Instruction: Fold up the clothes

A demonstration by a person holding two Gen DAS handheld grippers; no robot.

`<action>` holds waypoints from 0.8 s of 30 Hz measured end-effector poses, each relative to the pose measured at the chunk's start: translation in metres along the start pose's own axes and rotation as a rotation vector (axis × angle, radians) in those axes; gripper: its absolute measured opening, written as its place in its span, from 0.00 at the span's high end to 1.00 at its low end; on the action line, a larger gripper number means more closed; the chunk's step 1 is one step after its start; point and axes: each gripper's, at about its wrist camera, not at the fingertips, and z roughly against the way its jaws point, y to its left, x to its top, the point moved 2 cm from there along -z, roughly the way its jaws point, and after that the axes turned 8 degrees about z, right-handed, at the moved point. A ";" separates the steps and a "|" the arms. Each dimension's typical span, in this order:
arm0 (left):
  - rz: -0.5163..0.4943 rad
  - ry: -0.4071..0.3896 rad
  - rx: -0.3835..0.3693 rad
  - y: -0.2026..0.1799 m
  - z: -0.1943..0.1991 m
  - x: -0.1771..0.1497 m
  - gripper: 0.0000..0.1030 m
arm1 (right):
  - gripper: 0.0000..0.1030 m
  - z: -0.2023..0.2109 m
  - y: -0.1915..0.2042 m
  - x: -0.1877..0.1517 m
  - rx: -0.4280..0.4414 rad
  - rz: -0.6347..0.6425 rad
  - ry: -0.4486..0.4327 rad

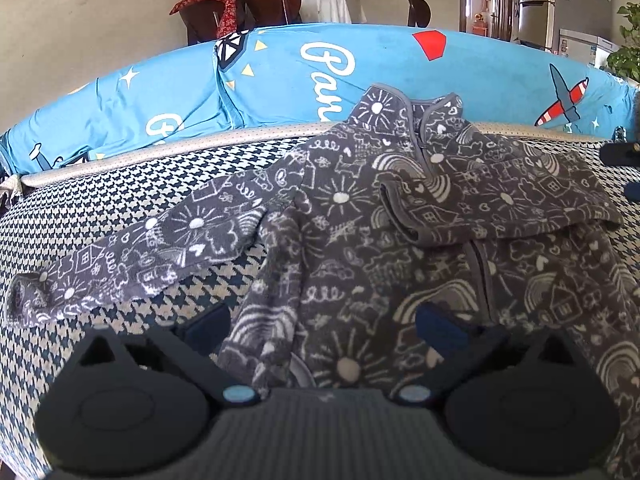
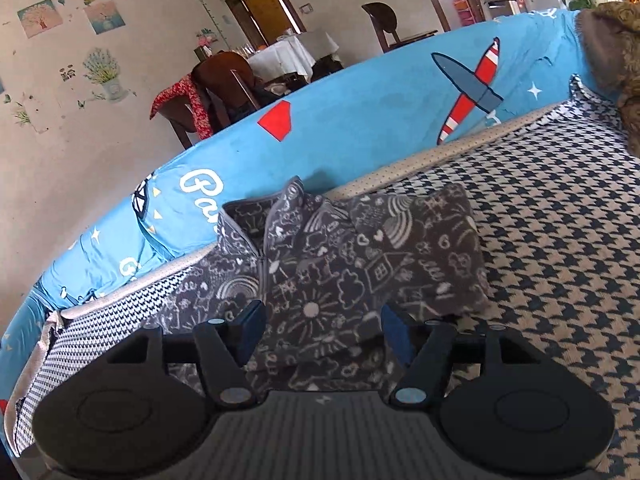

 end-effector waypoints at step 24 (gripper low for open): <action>0.008 0.083 0.028 0.003 -0.016 -0.005 0.00 | 0.37 0.015 -0.009 -0.069 -0.162 0.080 0.138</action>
